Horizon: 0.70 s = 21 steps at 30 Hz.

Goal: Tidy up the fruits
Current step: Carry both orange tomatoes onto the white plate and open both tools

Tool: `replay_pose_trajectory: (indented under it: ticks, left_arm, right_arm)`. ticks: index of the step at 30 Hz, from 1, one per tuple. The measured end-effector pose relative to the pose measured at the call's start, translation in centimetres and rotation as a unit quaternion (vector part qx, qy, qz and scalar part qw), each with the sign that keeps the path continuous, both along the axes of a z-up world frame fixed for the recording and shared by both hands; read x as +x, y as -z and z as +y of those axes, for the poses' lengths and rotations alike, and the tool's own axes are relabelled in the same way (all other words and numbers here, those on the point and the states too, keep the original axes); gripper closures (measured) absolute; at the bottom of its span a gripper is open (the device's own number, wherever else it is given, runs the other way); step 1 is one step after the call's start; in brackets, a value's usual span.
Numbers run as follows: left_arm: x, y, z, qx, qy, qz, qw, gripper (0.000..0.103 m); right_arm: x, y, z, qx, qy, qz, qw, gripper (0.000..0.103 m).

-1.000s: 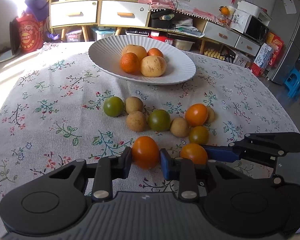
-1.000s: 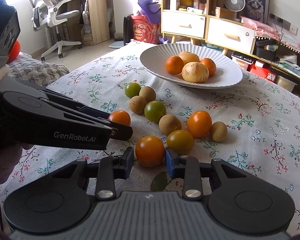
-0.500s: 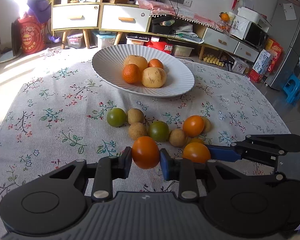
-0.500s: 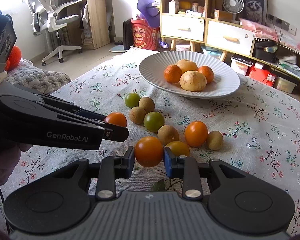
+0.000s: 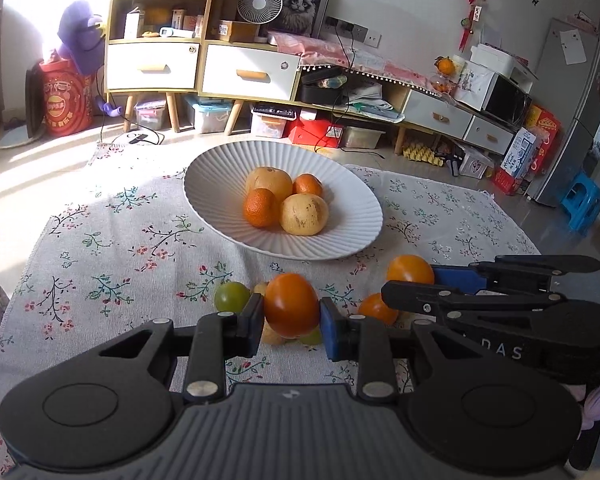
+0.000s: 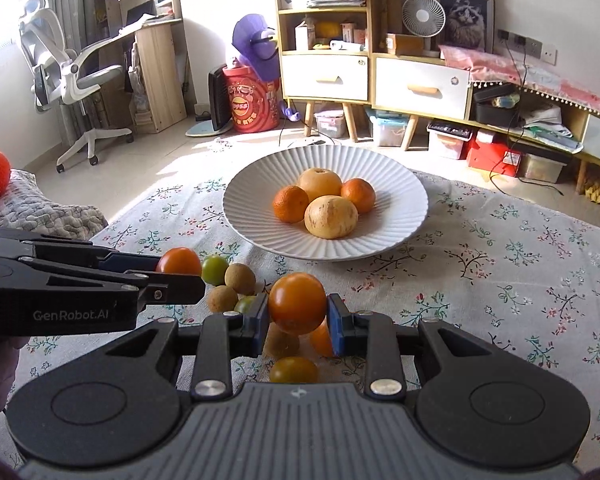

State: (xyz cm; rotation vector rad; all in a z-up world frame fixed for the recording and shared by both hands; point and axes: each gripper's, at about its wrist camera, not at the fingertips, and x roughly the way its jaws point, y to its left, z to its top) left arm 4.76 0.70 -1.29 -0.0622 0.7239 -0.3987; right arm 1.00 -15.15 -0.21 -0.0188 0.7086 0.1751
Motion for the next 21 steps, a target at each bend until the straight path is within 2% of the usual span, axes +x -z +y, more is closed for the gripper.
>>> replay_pose_trajectory:
  ticks: [8,13,18,21]
  left_arm:
    - [2.0,-0.3,-1.2,-0.012,-0.003,-0.01,0.9999,0.089]
    - [4.0,0.5,-2.2,0.001,-0.009,-0.017,0.9998,0.089]
    - [5.6,1.0,-2.5,0.013,-0.009,-0.009,0.9998,0.089]
    - [6.1,1.3,-2.7,0.007,-0.01,-0.001,0.9999,0.089]
  right_arm:
    - [3.5,-0.8,-1.9,-0.004,0.03,-0.008,1.0,0.075]
    - [5.7,-0.1,-3.3,0.003,0.043,-0.002,0.999,0.075]
    - [7.2,0.3,-5.1,0.042,0.064,0.01,0.997,0.075]
    - [7.8,0.2,-5.6,0.057,0.062,0.008,0.996,0.075]
